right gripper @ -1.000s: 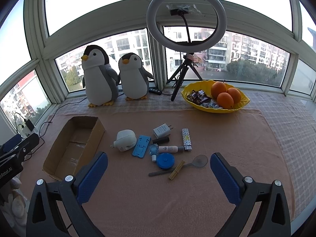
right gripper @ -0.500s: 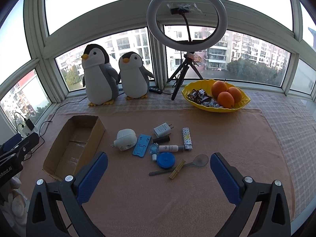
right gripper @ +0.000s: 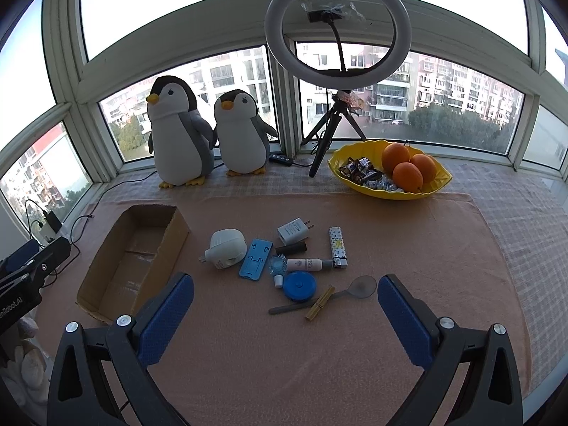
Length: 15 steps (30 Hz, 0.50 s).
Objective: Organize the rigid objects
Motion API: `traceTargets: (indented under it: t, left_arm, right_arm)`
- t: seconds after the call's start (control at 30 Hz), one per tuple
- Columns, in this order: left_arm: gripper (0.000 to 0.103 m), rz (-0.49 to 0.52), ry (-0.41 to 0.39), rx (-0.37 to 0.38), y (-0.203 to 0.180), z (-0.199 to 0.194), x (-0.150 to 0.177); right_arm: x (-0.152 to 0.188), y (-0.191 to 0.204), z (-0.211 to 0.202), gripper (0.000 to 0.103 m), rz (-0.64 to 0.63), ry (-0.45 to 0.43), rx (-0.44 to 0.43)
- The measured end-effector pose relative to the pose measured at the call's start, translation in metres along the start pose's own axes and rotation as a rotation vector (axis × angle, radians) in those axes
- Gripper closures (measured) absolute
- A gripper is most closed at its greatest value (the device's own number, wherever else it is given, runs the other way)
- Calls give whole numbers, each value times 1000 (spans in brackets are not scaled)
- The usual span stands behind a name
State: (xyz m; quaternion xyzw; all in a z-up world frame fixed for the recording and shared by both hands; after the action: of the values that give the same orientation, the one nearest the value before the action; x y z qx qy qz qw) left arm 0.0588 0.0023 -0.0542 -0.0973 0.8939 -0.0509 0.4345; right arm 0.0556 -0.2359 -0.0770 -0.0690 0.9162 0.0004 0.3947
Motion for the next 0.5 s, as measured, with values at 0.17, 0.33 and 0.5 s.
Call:
traceTargets:
  t: [0.17, 0.33, 0.5]
  left_arm:
    - [5, -4, 3, -13, 6, 4, 1]
    - [5, -31, 26, -40, 22, 13, 2]
    - [5, -68, 48, -94, 50, 23, 4]
  right_arm:
    - [0, 0, 2, 1, 3, 6, -7]
    - [0, -2, 4, 1, 7, 9, -6]
    - [0, -6, 5, 1, 4, 7, -2]
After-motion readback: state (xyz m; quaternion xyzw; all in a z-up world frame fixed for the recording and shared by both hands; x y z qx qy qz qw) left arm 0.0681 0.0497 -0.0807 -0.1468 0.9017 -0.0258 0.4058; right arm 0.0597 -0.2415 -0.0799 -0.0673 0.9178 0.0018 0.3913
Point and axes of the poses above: each gripper's, at about its wrist camera, not at the fingertips, and z roughly the way its jaws point, y to its left, x to its underside, the point moved 6 cm from there along z, roughly the way its jaws point, and after that the axes turned 10 degrees about -z, right-handed, at the moved point
